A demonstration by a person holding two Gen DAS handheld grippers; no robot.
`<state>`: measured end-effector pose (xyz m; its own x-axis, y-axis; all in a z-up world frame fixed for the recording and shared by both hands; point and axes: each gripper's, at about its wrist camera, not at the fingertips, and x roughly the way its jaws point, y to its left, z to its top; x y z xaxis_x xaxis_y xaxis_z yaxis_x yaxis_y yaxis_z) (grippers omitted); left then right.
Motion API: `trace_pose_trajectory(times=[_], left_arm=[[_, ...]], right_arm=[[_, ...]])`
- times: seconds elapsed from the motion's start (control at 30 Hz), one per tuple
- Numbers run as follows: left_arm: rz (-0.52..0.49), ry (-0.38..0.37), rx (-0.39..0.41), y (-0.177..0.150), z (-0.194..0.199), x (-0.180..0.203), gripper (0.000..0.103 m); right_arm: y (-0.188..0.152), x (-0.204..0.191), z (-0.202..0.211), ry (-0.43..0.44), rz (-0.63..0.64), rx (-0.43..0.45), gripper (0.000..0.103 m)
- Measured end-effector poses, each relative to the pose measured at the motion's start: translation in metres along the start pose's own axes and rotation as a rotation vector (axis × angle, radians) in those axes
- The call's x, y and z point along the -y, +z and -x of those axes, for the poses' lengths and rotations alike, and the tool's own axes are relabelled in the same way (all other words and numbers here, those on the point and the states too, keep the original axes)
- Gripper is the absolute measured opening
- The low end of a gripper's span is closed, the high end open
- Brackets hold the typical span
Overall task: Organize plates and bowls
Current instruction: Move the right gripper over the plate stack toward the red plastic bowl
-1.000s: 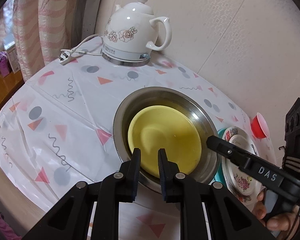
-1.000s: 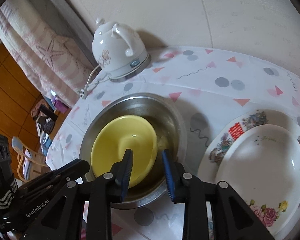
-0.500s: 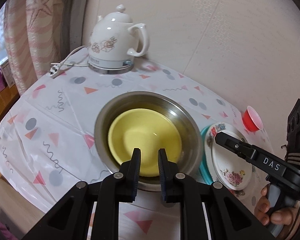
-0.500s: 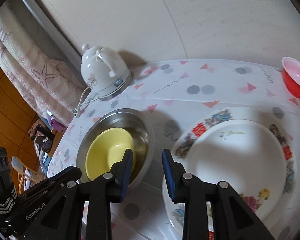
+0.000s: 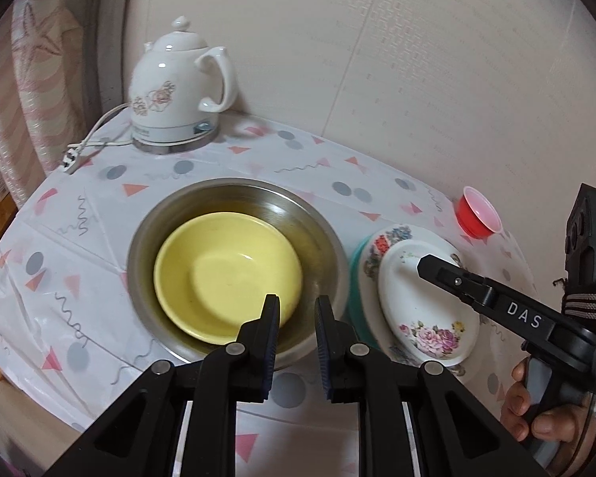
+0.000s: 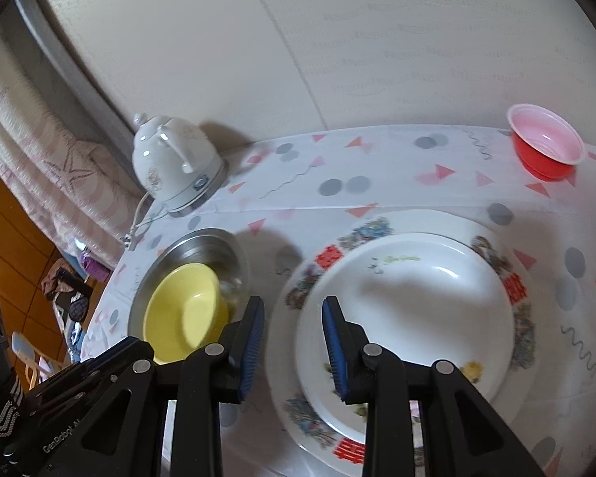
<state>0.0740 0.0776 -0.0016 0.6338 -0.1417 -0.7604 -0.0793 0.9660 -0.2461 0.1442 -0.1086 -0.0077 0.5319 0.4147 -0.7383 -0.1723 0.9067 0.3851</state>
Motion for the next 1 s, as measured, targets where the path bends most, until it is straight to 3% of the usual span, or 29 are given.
trace_pose_trajectory(times=[1.0], left_arm=[[-0.196, -0.083, -0.056, 0.007, -0.033, 0.089, 0.020]], right_arm=[[0.004, 0.098, 0.052, -0.146, -0.213, 0.100, 0.030]])
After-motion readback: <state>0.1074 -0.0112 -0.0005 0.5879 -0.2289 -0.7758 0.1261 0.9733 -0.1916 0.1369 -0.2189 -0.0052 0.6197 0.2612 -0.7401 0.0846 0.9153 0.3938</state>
